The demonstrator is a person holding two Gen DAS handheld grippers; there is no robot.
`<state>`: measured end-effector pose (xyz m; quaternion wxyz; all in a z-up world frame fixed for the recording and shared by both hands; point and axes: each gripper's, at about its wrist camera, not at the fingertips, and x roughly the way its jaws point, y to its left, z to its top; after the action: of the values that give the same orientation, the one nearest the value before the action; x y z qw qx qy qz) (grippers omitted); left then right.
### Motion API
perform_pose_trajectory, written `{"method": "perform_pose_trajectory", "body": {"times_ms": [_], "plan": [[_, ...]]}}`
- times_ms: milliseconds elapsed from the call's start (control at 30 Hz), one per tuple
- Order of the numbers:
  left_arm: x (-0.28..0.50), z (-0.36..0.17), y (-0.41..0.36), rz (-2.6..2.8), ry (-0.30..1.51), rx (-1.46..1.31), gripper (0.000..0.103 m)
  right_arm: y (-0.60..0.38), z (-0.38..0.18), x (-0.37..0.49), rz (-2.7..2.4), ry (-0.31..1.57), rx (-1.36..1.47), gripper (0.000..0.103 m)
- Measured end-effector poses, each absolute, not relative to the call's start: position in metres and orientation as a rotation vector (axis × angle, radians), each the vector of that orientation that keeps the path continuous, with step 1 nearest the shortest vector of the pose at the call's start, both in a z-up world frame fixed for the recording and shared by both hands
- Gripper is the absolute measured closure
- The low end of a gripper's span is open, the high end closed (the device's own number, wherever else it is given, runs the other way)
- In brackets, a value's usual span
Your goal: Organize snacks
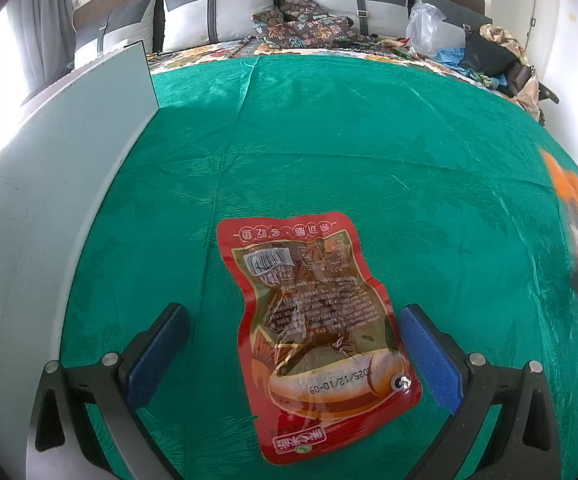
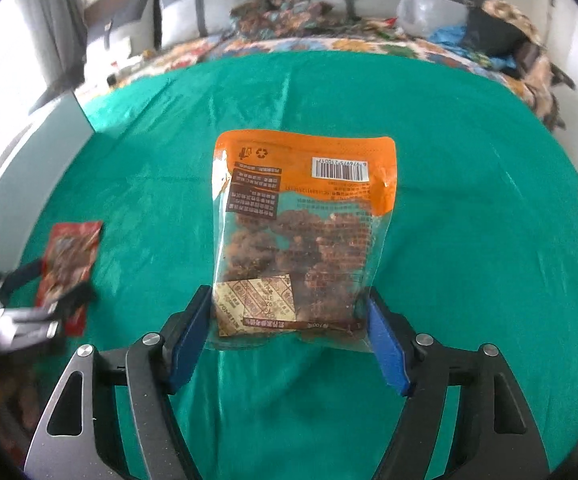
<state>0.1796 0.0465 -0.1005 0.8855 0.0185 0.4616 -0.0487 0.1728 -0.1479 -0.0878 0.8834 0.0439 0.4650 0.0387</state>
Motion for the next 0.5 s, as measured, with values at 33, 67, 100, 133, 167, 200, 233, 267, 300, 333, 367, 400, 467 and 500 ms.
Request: {"method": "perform_pose_trajectory", "body": {"times_ms": [33, 67, 100, 133, 167, 200, 233, 267, 300, 333, 367, 400, 467, 500], "plan": [[0.18, -0.1, 0.046, -0.1, 0.961, 0.04, 0.0, -0.154, -0.089, 0.162, 0.066, 0.962, 0.117, 0.028], [0.18, -0.1, 0.046, -0.099, 0.963, 0.042, 0.0, -0.159, -0.091, 0.154, 0.054, 0.958, 0.14, 0.028], [0.18, -0.099, 0.046, -0.101, 0.968, 0.045, 0.0, -0.164, -0.094, 0.146, 0.046, 0.956, 0.163, 0.028], [0.18, -0.099, 0.046, -0.104, 0.974, 0.047, 0.0, -0.168, -0.096, 0.139, 0.042, 0.955, 0.178, 0.028], [0.181, -0.098, 0.045, -0.109, 0.991, 0.051, 0.0, -0.171, -0.096, 0.134, 0.041, 0.951, 0.184, 0.028], [0.182, -0.097, 0.045, -0.112, 1.018, 0.055, 0.0, -0.173, -0.097, 0.13, 0.041, 0.945, 0.187, 0.028], [0.182, -0.097, 0.045, -0.109, 1.038, 0.054, 0.0, -0.175, -0.096, 0.126, 0.042, 0.938, 0.188, 0.028], [0.181, -0.096, 0.045, -0.103, 1.06, 0.053, 0.0, -0.177, -0.095, 0.123, 0.041, 0.93, 0.191, 0.028], [0.181, -0.096, 0.044, -0.102, 1.074, 0.054, 0.0, -0.178, -0.093, 0.121, 0.038, 0.922, 0.196, 0.028], [0.18, -0.096, 0.044, -0.103, 1.083, 0.055, 0.0, -0.18, -0.092, 0.12, 0.036, 0.914, 0.202, 0.028], [0.179, -0.096, 0.044, -0.106, 1.096, 0.056, 0.0, -0.179, -0.09, 0.118, 0.034, 0.909, 0.207, 0.028], [0.179, -0.096, 0.044, -0.111, 1.103, 0.055, 0.003, -0.179, -0.089, 0.119, 0.035, 0.904, 0.211, 0.028], [0.171, -0.09, 0.046, -0.123, 1.062, 0.057, 0.034, -0.178, -0.087, 0.117, 0.039, 0.891, 0.211, 0.028], [0.168, -0.087, 0.048, -0.123, 1.052, 0.066, 0.049, -0.177, -0.085, 0.116, 0.042, 0.882, 0.207, 0.028]]}}
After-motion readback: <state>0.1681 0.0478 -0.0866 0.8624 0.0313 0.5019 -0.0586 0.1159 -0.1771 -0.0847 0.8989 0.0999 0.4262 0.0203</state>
